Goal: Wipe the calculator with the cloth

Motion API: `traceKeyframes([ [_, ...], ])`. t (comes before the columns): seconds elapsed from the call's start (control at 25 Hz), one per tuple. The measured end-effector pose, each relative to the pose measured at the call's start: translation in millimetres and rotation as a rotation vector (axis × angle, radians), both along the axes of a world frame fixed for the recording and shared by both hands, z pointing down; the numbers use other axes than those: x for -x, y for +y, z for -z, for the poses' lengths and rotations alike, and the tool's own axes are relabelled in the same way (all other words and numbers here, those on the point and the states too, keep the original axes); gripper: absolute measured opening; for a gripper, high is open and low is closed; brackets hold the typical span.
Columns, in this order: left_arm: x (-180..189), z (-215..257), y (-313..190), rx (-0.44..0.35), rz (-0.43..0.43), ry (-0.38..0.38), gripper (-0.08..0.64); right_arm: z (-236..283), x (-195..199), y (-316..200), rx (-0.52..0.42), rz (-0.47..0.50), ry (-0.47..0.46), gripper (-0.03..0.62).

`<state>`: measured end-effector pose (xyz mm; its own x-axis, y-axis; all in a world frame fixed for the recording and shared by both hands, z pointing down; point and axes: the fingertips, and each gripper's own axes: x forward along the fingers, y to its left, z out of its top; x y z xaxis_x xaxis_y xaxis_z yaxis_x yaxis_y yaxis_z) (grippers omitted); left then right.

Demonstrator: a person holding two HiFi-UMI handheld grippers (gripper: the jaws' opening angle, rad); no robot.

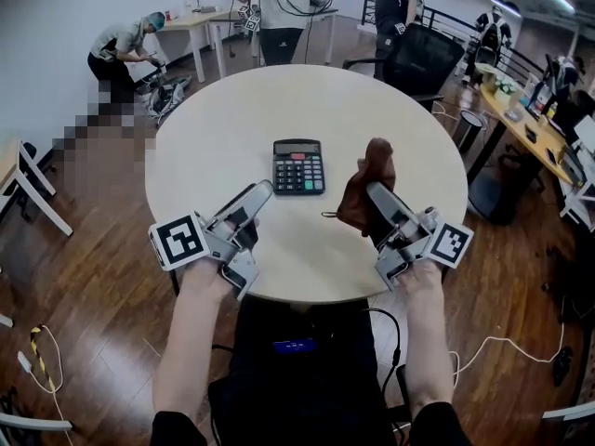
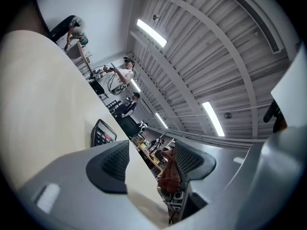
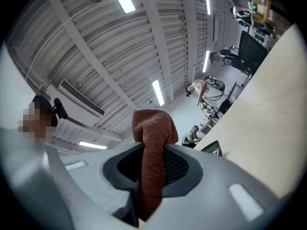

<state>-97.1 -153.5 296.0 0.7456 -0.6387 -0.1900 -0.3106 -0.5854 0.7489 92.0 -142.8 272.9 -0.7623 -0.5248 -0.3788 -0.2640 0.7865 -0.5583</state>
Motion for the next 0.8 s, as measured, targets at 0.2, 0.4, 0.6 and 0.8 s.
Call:
traceKeyframes([
  [0.2,0.6,-4.6,-5.8,0.058,-0.005,0.076,0.293,-4.8,11.1,-12.0,-0.001,0.037,-0.013,0.084],
  [0.4,0.6,-7.4,-3.2,0.023,-0.023,0.089,0.293,-11.2,5.8,-7.5,0.050,0.012,-0.004,0.084],
  [0.6,5.2,-1.0,-8.1,0.035,-0.045,0.109,0.293,-0.3,8.1,-10.5,0.050,0.012,-0.024,0.084],
  [0.8,-0.3,-9.6,0.3,0.044,-0.039,0.108,0.293,-2.4,0.2,-0.1,0.045,0.017,-0.027,0.084],
])
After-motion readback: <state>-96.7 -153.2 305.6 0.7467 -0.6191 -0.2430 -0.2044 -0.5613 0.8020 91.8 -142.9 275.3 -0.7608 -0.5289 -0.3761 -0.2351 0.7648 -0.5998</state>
